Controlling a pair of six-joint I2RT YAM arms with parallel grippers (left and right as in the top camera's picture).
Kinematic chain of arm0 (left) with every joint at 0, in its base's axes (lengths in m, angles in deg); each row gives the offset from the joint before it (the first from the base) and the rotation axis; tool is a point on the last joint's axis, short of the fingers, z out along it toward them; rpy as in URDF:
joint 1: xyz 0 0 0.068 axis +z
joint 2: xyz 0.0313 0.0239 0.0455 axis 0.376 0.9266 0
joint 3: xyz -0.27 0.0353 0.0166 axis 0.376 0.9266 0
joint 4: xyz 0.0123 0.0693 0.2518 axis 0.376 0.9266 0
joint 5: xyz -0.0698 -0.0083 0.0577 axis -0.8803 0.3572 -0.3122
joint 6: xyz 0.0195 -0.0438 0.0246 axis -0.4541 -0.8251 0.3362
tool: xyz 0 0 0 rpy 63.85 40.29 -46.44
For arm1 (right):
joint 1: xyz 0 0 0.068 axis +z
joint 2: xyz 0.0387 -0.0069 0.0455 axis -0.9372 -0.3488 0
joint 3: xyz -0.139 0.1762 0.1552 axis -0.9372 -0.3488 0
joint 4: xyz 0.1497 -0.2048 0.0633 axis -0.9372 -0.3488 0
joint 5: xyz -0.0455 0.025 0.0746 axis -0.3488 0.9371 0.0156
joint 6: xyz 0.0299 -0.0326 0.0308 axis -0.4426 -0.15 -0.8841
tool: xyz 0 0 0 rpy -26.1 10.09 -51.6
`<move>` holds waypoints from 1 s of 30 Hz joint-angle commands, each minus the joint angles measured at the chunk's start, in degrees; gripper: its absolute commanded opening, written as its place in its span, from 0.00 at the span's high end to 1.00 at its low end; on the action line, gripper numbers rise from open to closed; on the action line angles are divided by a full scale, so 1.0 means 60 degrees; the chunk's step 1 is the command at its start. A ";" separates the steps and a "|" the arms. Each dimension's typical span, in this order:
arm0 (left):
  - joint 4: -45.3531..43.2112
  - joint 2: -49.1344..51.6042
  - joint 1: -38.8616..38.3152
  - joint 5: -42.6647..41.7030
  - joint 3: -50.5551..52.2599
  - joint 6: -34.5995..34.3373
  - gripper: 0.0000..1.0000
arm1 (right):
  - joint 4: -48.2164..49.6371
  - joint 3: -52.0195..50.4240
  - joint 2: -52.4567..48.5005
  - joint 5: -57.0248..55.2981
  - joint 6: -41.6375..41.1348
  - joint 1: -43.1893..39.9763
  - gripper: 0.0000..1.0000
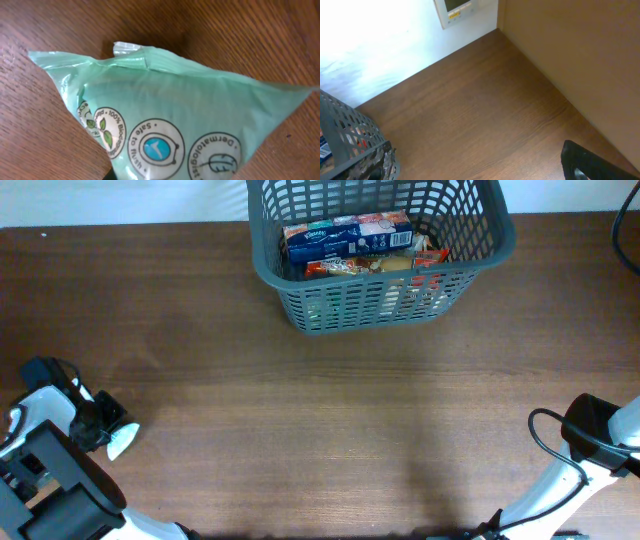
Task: Pack container
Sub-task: 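Close the left gripper on the green wipes pouch and lift, then swing the pouch over the basket and release it inside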
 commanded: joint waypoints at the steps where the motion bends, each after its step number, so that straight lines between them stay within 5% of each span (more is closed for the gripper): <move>1: -0.0022 0.0208 0.0011 -0.0222 0.0069 -0.0998 0.98 | -0.0058 -0.0033 -0.0051 -0.0051 -0.0113 -0.0007 0.01; 9: 0.0634 -0.0852 -0.0076 -0.0255 -0.1071 -0.0994 0.98 | -0.0058 -0.0033 -0.0051 -0.0051 -0.0113 -0.0007 0.01; 16: 0.1847 -0.2623 -0.0820 -0.0477 -0.4783 -0.0998 0.98 | -0.0058 -0.0033 -0.0051 -0.0051 -0.0113 -0.0011 0.01; 21: 0.1545 -0.3144 -0.2699 -0.0499 -0.7665 -0.1220 0.98 | -0.0058 -0.0033 -0.0051 -0.0051 -0.0113 -0.0007 0.01; 24: 0.0127 -0.3085 -0.4816 -0.0419 -0.8790 -0.1290 0.98 | -0.0058 -0.0033 -0.0051 -0.0051 -0.0113 -0.0007 0.01; 30: -0.2353 -0.2492 -0.7668 0.0390 -0.8852 -0.1290 0.98 | -0.0058 -0.0033 -0.0051 -0.0051 -0.0113 -0.0007 0.01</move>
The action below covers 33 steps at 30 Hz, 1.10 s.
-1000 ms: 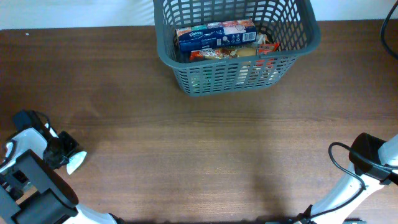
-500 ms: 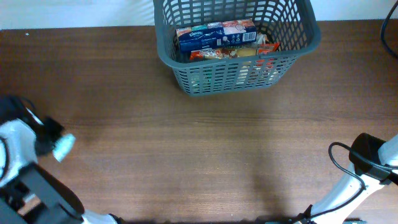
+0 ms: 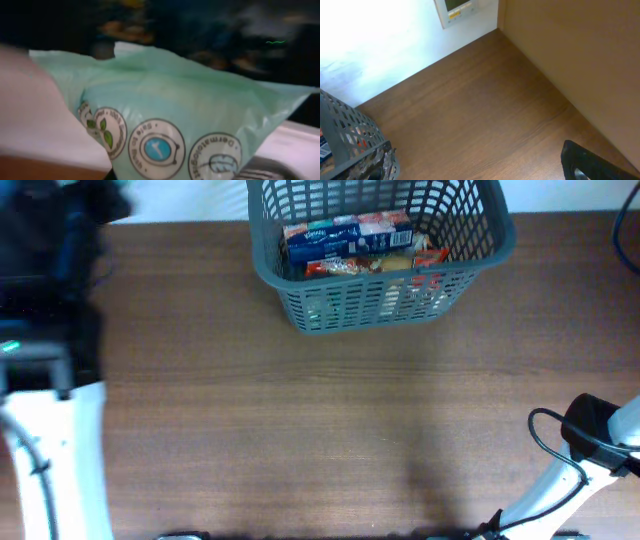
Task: Pack container
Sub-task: 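Swing the pouch over the basket and release it inside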
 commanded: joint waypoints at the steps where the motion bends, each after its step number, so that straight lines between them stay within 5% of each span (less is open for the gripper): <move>1: -0.0885 0.0816 -0.1479 0.0652 0.0018 -0.0102 0.98 | -0.0055 -0.0033 -0.0036 -0.0051 -0.0120 -0.0007 0.01; 13: -0.2845 0.3865 -0.3759 0.0776 0.0018 -0.0138 0.98 | -0.0055 -0.0033 -0.0036 -0.0051 -0.0120 -0.0007 0.01; 33: -0.1195 0.5584 -0.3880 0.1038 0.0018 -0.0554 0.98 | -0.0055 -0.0033 -0.0036 -0.0051 -0.0120 -0.0007 0.01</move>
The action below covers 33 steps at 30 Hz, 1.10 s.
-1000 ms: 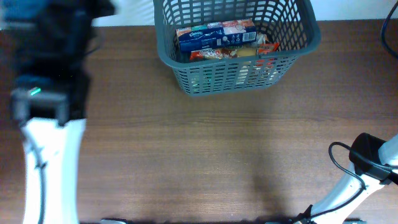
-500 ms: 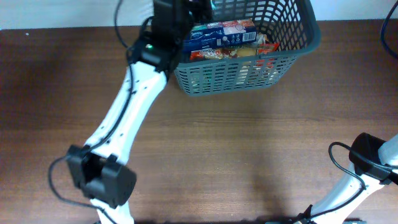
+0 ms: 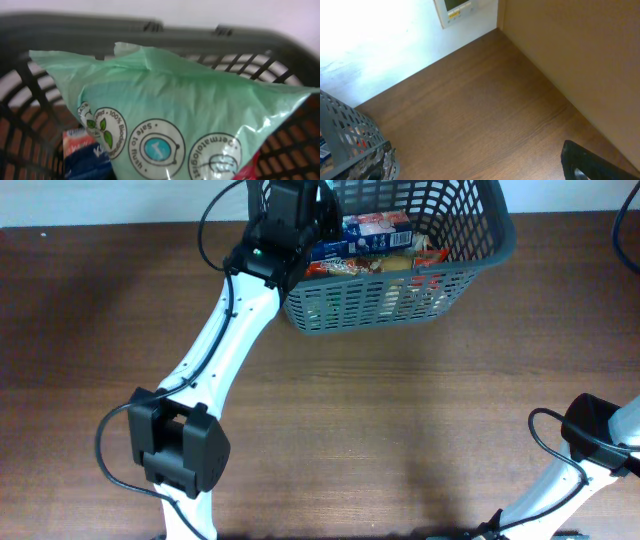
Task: Pack container
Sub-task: 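Swing the pouch over the basket and release it inside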
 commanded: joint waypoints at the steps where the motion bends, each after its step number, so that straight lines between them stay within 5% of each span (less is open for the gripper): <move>1: 0.0178 0.0284 -0.0004 0.0149 -0.0062 -0.0117 0.98 | -0.0055 -0.0033 -0.0025 -0.0051 -0.0113 -0.0007 0.01; 4: 0.0251 0.0390 -0.0004 0.0146 -0.0062 -0.0113 0.96 | -0.0055 -0.0033 -0.0025 -0.0051 -0.0113 -0.0007 0.01; 8: 0.0240 0.0408 0.0000 0.0146 -0.0062 -0.0113 0.58 | -0.0055 -0.0033 -0.0025 -0.0051 -0.0113 -0.0007 0.01; 24: 0.0499 -0.0077 0.0219 0.0375 -0.0827 0.0954 0.27 | -0.0055 -0.0033 -0.0025 -0.0051 -0.0113 -0.0007 0.01; 33: 0.2091 -0.2047 0.0867 0.2029 -0.1636 0.1745 0.18 | -0.0055 -0.0033 -0.0025 -0.0051 -0.0113 -0.0007 0.01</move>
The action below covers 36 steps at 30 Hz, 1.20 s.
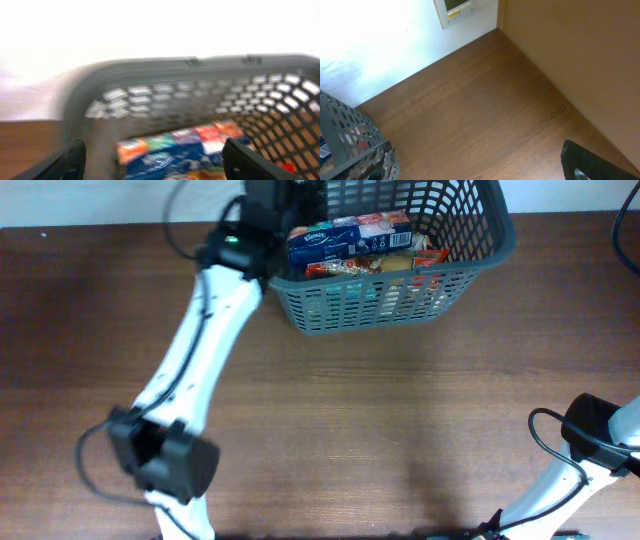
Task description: Pack container
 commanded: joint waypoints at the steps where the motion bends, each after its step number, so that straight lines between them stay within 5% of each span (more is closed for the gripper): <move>1: 0.0860 -0.1650 0.0459 0.0991 -0.0437 0.0707 0.18 | -0.0055 -0.0033 -0.0022 -0.0051 -0.0109 -0.0007 0.01; 15: 0.4360 -0.4830 0.1209 0.1089 -0.0437 0.0681 0.16 | -0.0055 -0.0033 -0.0022 -0.0051 -0.0109 -0.0007 0.01; 28: 0.7832 -0.5712 0.2218 0.1494 -0.0237 0.0648 0.13 | -0.0055 -0.0033 -0.0022 -0.0051 -0.0109 -0.0007 0.01; 36: 0.7213 -0.6983 0.3643 0.0627 0.2878 -0.0018 0.13 | -0.0055 -0.0033 -0.0022 -0.0051 -0.0109 -0.0007 0.01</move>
